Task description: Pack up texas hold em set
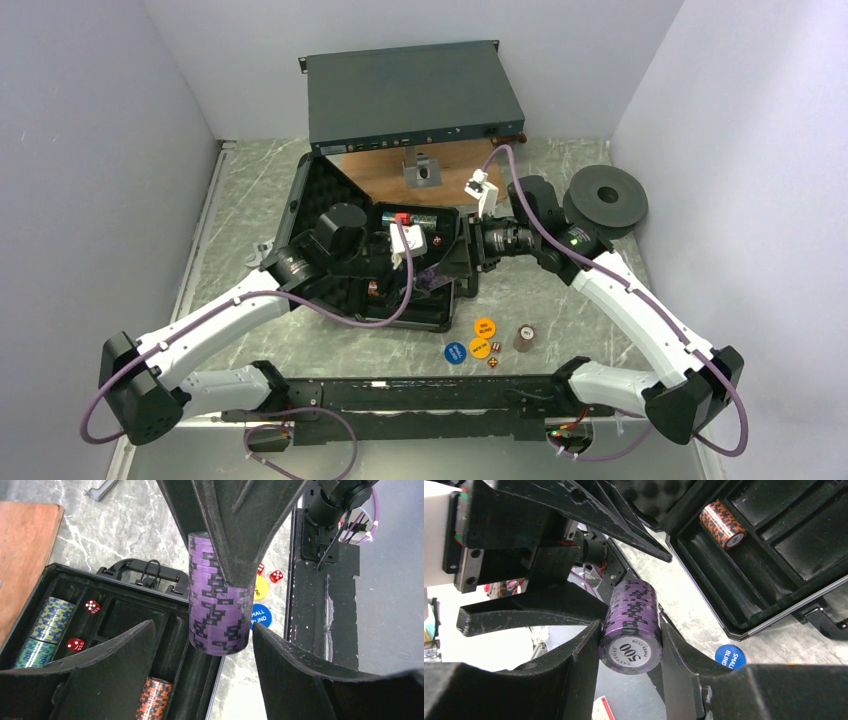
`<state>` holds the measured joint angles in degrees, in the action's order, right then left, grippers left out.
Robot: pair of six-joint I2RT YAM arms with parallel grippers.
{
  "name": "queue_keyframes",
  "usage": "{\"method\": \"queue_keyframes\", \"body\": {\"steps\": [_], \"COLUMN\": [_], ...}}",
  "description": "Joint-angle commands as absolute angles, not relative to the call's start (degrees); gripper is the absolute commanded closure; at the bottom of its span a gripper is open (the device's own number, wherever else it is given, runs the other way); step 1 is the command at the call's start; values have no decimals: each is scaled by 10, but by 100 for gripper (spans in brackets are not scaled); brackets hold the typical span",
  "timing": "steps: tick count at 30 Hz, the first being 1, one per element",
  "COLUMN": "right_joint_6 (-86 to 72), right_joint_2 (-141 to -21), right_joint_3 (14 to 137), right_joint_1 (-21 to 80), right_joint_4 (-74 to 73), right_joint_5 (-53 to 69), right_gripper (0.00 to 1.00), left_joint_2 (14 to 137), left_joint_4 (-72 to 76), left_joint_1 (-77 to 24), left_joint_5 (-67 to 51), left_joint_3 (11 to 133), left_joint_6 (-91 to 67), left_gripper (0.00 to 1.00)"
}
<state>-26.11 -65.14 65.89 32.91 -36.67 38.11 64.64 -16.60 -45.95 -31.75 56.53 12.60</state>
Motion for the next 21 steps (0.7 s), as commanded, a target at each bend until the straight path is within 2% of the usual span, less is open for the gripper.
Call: {"method": "queue_keyframes", "body": {"steps": [1,7,10,12,14,16,17,20,21], "right_joint_6": [-265,-266,-265,-265,-265,-263,-263,-258,-255], "right_joint_2": [-653,-660,-661,-660,-660,-660,-659,-657,-656], "right_joint_3": [667,662,662,662,661,661,659,658,659], "right_joint_1": [339,350,352,352,352,353,353,353,353], "right_joint_4": [-299,-292,-292,-290,-290,-293,-293,-299,-306], "right_joint_5": [405,403,400,400,400,398,397,397,395], "right_gripper": [100,100,100,100,100,100,100,100,89], "left_joint_2": [658,662,665,668,671,671,671,671,671], "left_joint_4": [-143,-135,-140,-147,-149,-149,-148,-147,-148], "left_joint_1": [-463,-464,-464,-464,-466,-466,-466,-466,-466], "left_joint_5": [-343,-347,-347,-344,-343,-342,-341,-334,-331], "left_joint_3": [596,596,598,601,602,602,602,600,600], "left_joint_6": [110,102,104,107,108,107,107,107,108], "left_gripper": [24,33,46,56,71,93,100,100,100]}}
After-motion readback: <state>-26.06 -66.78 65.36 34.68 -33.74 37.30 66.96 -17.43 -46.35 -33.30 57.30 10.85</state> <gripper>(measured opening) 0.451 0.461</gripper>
